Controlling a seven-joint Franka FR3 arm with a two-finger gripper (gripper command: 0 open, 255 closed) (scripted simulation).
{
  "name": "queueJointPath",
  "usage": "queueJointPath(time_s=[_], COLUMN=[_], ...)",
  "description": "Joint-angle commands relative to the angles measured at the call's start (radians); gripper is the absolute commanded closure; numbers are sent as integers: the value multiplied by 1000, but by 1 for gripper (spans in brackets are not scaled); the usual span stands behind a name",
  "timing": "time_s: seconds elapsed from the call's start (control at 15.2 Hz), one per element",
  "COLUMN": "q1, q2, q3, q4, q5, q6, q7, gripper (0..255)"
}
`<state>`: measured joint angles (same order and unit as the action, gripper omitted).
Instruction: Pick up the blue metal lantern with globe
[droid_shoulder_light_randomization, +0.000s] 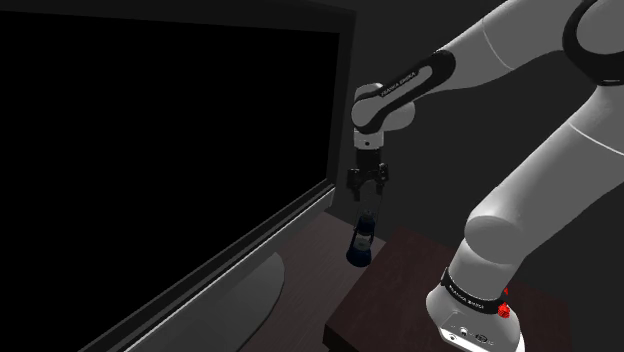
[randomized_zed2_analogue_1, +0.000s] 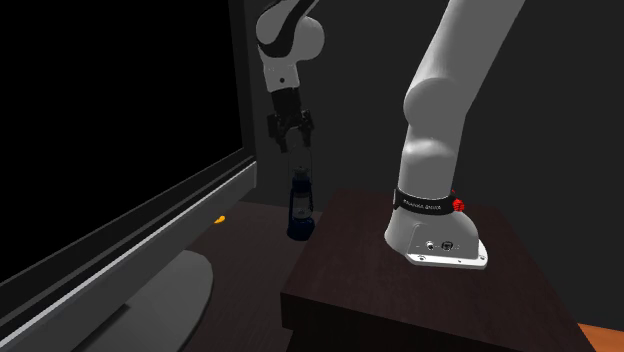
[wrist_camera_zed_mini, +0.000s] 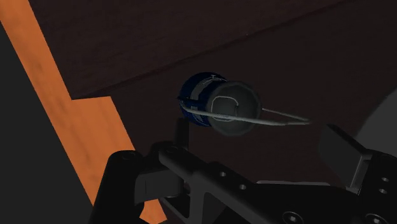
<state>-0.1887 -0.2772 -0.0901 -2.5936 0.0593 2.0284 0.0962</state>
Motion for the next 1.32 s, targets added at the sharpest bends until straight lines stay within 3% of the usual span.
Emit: queueJointPath(time_s=[0.0,0.59,0.66,1.25], q1=[-5,-1,-1,-1], q2=[44,132,132,132], q3=[-2,-4,-4,-4], q4=[0,-33,-33,-33], q5=[3,16,16,16], q6=[38,158,158,158], q7=[18,2,2,1], gripper=[0,0,255,255])
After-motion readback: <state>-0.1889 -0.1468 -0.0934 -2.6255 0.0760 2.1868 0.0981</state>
